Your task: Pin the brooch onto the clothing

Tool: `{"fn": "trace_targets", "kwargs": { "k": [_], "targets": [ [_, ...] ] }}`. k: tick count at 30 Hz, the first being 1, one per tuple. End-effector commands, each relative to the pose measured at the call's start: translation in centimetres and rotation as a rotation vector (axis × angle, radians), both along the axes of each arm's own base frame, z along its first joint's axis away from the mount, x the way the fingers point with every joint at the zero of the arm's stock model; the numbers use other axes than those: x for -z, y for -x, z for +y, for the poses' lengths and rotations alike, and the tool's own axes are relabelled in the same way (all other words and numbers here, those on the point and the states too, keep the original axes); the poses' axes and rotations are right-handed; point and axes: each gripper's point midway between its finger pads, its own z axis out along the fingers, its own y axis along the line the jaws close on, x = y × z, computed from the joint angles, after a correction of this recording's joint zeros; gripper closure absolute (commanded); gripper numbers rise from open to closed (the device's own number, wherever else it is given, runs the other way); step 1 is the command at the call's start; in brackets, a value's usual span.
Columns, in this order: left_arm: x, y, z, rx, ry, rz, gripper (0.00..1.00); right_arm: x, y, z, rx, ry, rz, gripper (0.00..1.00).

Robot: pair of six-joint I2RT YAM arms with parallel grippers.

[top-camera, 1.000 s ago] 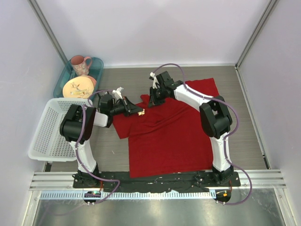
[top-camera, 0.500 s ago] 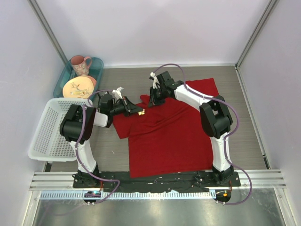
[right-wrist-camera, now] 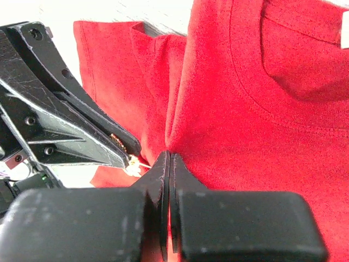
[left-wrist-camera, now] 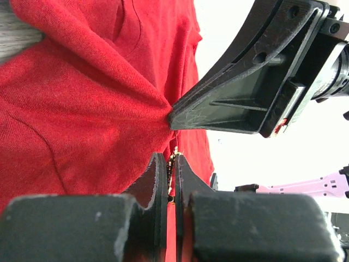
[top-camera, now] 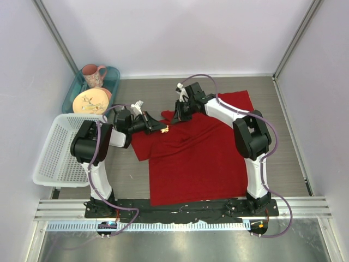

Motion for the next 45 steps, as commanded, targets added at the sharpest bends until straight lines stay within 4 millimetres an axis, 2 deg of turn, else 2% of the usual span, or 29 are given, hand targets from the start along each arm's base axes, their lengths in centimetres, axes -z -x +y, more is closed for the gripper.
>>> {"fn": "trace_targets", "kwargs": {
  "k": [1, 13, 26, 45],
  "targets": [
    [-1.3, -0.3, -0.7, 0.015, 0.051, -0.065, 1.00, -4.2, -0.3, 0.6, -0.001, -0.114, -0.044, 0.99],
    [-2.0, -0.1, -1.8, 0.029, 0.098, -0.082, 1.00, -3.9, -0.3, 0.5, 0.029, -0.201, 0.046, 0.99],
    [-1.2, 0.1, -2.5, 0.034, 0.098, -0.067, 1.00, -4.5, 0.0, 0.7, 0.042, -0.313, 0.126, 0.99],
    [-0.8, -0.4, -3.7, 0.040, 0.106, -0.063, 1.00, -4.8, 0.5, 0.5, 0.029, -0.340, 0.121, 0.99]
  ]
}}
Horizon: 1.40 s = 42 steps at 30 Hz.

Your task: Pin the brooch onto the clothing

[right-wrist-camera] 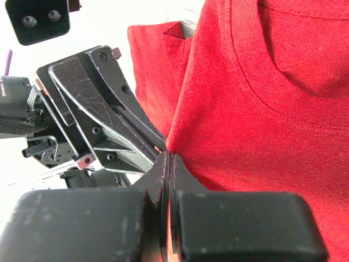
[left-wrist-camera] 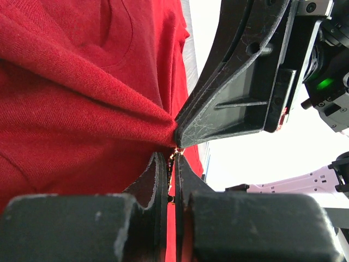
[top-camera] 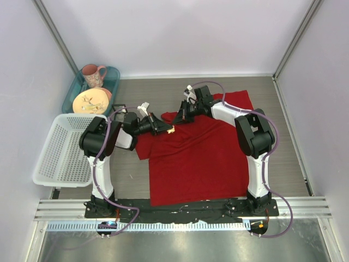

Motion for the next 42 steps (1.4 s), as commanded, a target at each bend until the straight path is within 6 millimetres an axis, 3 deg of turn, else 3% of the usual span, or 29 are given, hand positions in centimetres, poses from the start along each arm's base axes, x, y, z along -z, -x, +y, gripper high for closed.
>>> {"fn": "trace_targets", "kwargs": {
  "k": [1, 6, 7, 8, 11, 16, 22, 30, 34, 42],
  "targets": [
    [-1.7, -0.6, -0.6, 0.009, 0.028, -0.083, 1.00, -4.3, 0.1, 0.8, -0.034, -0.066, -0.105, 0.99],
    [-1.5, -0.5, -0.8, 0.027, 0.016, -0.080, 1.00, -4.9, 0.0, 0.9, -0.054, -0.067, -0.134, 0.95],
    [-1.5, -0.4, -0.8, 0.032, 0.017, -0.082, 1.00, -5.3, -0.1, 0.8, -0.063, -0.063, -0.147, 0.88],
    [-1.5, -0.2, -0.8, 0.035, 0.015, -0.083, 1.00, -5.7, -0.2, 0.7, -0.080, -0.057, -0.183, 0.76],
    [-1.6, 0.0, -0.8, 0.041, 0.011, -0.089, 1.00, -7.3, -0.8, -0.1, -0.088, -0.039, -0.240, 0.57],
    [-1.6, 0.2, -0.8, 0.048, 0.007, -0.091, 1.00, -8.1, -1.1, -2.0, -0.130, 0.012, -0.295, 0.43],
    [-1.5, 0.2, -0.8, 0.054, 0.007, -0.088, 1.00, -5.6, -0.1, -4.2, -0.204, 0.070, -0.280, 0.43],
    [-1.5, 0.2, -0.9, 0.058, 0.009, -0.085, 1.00, -1.8, 0.5, -3.9, -0.191, -0.019, -0.081, 0.48],
    [-1.5, 0.3, -0.8, 0.060, 0.006, -0.089, 1.00, -1.9, 0.6, -3.1, -0.183, -0.100, -0.019, 0.44],
    [-1.5, 0.3, -0.8, 0.063, 0.006, -0.089, 1.00, -1.1, 0.7, -3.0, -0.172, -0.102, 0.000, 0.45]
  ]
}}
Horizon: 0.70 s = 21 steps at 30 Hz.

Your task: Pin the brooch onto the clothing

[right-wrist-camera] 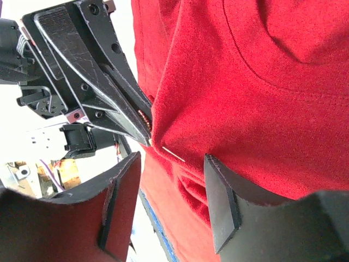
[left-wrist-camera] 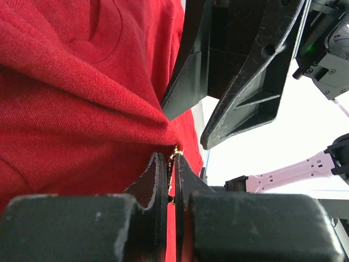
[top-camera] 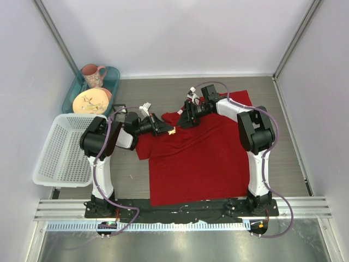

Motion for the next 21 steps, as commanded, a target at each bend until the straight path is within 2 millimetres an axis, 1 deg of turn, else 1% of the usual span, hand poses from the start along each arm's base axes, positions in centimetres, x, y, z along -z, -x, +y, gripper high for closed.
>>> {"fn": "trace_targets", "kwargs": {
  "k": [1, 2, 6, 9, 11, 12, 14, 15, 19, 20, 21],
  "targets": [
    [-1.61, -0.29, -0.39, 0.025, 0.011, -0.090, 1.00, -1.86, -0.59, 0.57, -0.001, -0.065, -0.032, 0.46],
    [-1.62, -0.27, -0.40, 0.026, 0.012, -0.088, 1.00, -1.80, -0.50, 0.67, -0.001, -0.069, -0.025, 0.46],
    [-1.58, -0.29, -0.41, 0.026, 0.012, -0.087, 1.00, -1.97, -0.45, 1.28, 0.003, -0.100, -0.019, 0.57],
    [-1.72, -0.24, -0.41, 0.028, 0.013, -0.090, 1.00, -2.18, -0.48, 1.52, 0.002, -0.111, -0.019, 0.62],
    [-1.71, -0.17, -0.40, 0.029, 0.012, -0.090, 1.00, -2.18, -0.42, 1.52, 0.002, -0.111, -0.014, 0.64],
    [-1.73, -0.18, -0.33, 0.028, 0.012, -0.090, 1.00, -2.20, -0.39, 1.50, 0.001, -0.111, -0.016, 0.69],
    [-1.74, -0.13, -0.38, 0.030, 0.010, -0.091, 1.00, -2.13, -0.35, 1.46, -0.001, -0.109, -0.020, 0.75],
    [-1.77, -0.16, -0.37, 0.028, 0.010, -0.092, 1.00, -2.19, -0.21, 1.48, -0.003, -0.109, -0.021, 0.80],
    [-1.72, -0.12, -0.38, 0.030, 0.009, -0.089, 1.00, -2.12, -0.24, 1.37, 0.003, -0.104, -0.021, 0.86],
    [-1.72, -0.12, -0.38, 0.030, 0.009, -0.089, 1.00, -2.11, -0.36, 1.29, 0.009, -0.100, -0.024, 0.88],
    [-1.80, -0.18, -0.38, 0.028, 0.008, -0.092, 1.00, -2.11, -0.35, 1.35, 0.008, -0.100, -0.026, 0.93]
  ]
}}
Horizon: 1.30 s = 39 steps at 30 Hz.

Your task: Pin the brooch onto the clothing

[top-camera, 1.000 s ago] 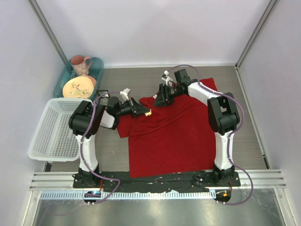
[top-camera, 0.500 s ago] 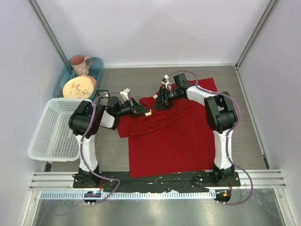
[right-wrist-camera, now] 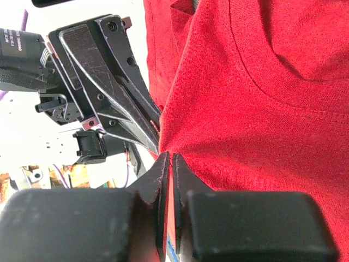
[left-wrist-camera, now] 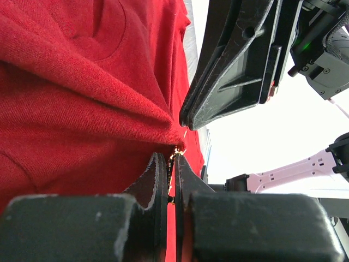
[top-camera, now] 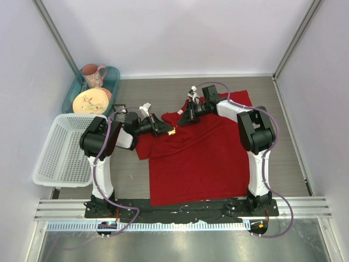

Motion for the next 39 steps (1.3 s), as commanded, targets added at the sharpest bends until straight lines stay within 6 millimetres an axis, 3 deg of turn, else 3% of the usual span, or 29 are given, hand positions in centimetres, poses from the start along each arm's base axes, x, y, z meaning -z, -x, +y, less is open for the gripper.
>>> {"fn": "trace_targets", "kwargs": {
  "k": [1, 7, 15, 21, 31, 39],
  "targets": [
    [-1.9, -0.3, -0.4, 0.021, 0.012, -0.092, 1.00, -1.5, 0.2, 0.6, -0.017, -0.032, -0.034, 0.95],
    [-1.7, -0.3, -0.4, 0.021, -0.003, -0.084, 0.99, -1.6, -0.2, 0.5, 0.004, -0.012, -0.054, 0.99],
    [-1.2, -0.4, 0.2, 0.002, -0.034, -0.070, 0.67, -3.2, -1.0, -0.5, 0.077, 0.053, -0.180, 0.99],
    [-1.0, -0.4, 0.6, -0.004, -0.043, -0.067, 0.55, -4.0, -1.9, -0.9, 0.160, 0.064, -0.210, 0.99],
    [-1.3, -0.6, 0.6, -0.007, -0.036, -0.080, 0.56, -3.2, -2.0, -1.1, 0.249, 0.061, -0.134, 0.99],
    [-2.1, -0.9, 0.4, -0.009, -0.004, -0.098, 0.72, -2.6, -2.0, -1.5, 0.271, 0.085, -0.134, 0.99]
  ]
}}
